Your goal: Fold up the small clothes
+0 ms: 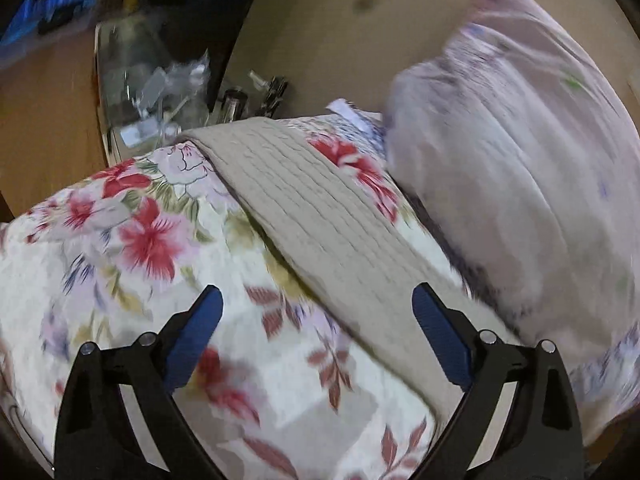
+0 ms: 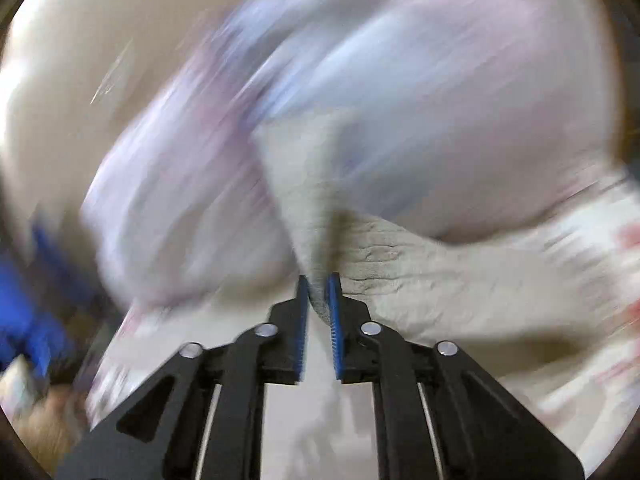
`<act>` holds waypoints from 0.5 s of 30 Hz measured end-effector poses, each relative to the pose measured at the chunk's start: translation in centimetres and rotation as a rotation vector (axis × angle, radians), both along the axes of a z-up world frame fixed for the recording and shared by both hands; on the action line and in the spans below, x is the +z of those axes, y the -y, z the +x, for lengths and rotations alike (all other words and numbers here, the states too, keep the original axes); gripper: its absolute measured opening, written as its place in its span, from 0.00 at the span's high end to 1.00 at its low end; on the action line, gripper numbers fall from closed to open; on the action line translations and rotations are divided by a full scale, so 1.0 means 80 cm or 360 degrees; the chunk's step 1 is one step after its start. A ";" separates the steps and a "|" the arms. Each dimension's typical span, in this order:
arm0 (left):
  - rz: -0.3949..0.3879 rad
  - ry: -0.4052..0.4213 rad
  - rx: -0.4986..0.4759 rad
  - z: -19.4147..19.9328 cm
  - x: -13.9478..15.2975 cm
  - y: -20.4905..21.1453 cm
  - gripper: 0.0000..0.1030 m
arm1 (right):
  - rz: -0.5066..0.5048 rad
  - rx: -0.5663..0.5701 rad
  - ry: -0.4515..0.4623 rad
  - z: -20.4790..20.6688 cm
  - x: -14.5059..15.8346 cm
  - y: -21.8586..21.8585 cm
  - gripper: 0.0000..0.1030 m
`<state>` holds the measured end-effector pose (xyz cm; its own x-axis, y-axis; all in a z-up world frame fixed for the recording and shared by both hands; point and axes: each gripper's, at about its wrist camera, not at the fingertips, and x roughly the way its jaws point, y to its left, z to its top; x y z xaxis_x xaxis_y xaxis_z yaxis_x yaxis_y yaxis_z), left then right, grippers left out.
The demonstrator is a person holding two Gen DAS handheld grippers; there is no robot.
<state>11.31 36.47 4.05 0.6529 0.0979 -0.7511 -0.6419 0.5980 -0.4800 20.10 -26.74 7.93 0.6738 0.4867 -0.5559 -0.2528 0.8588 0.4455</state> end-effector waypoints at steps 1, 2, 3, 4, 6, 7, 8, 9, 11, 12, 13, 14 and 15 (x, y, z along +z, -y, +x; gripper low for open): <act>-0.0034 -0.0009 0.0013 0.004 -0.003 -0.009 0.08 | -0.0018 0.0138 -0.0160 0.003 -0.021 -0.043 0.48; -0.0079 -0.0019 0.0031 0.011 -0.008 -0.023 0.10 | 0.0000 0.0208 -0.0242 0.003 -0.034 -0.064 0.44; -0.0104 -0.0022 0.0039 0.016 -0.010 -0.029 0.17 | 0.0028 0.0233 -0.0271 0.000 -0.039 -0.075 0.44; -0.0142 -0.0013 0.0046 0.019 -0.013 -0.040 0.22 | 0.0037 0.0216 -0.0270 -0.006 -0.038 -0.078 0.40; -0.0230 0.0026 0.0062 0.026 -0.020 -0.055 0.39 | 0.0004 0.0134 -0.0247 -0.007 -0.033 -0.067 0.26; -0.0275 0.0041 0.0082 0.029 -0.023 -0.064 0.42 | -0.0020 0.0073 -0.0247 -0.018 -0.031 -0.051 0.23; -0.0328 0.0059 0.0111 0.029 -0.029 -0.073 0.48 | -0.0033 0.0009 -0.0270 -0.017 -0.031 -0.036 0.23; -0.0369 0.0079 0.0142 0.030 -0.033 -0.081 0.51 | -0.0032 -0.0025 -0.0285 -0.032 -0.037 -0.013 0.23; -0.0446 0.0137 0.0212 0.027 -0.039 -0.094 0.54 | -0.0003 -0.0150 -0.0351 -0.038 -0.045 0.019 0.23; -0.0474 0.0159 0.0243 0.027 -0.040 -0.099 0.57 | 0.0004 -0.0195 -0.0374 -0.039 -0.048 0.029 0.23; -0.0483 0.0171 0.0262 0.027 -0.040 -0.103 0.60 | 0.0006 -0.0239 -0.0398 -0.047 -0.051 0.051 0.23; -0.0486 0.0171 0.0270 0.026 -0.040 -0.105 0.71 | 0.0004 -0.0256 -0.0410 -0.051 -0.056 0.058 0.23; -0.0492 0.0175 0.0275 0.027 -0.041 -0.108 0.84 | -0.0004 -0.0265 -0.0418 -0.055 -0.058 0.063 0.23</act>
<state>13.51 45.10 0.76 0.7250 -0.0065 -0.6887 -0.6553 0.3012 -0.6927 15.67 -31.77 3.27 0.5772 0.3803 -0.7227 0.0150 0.8799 0.4749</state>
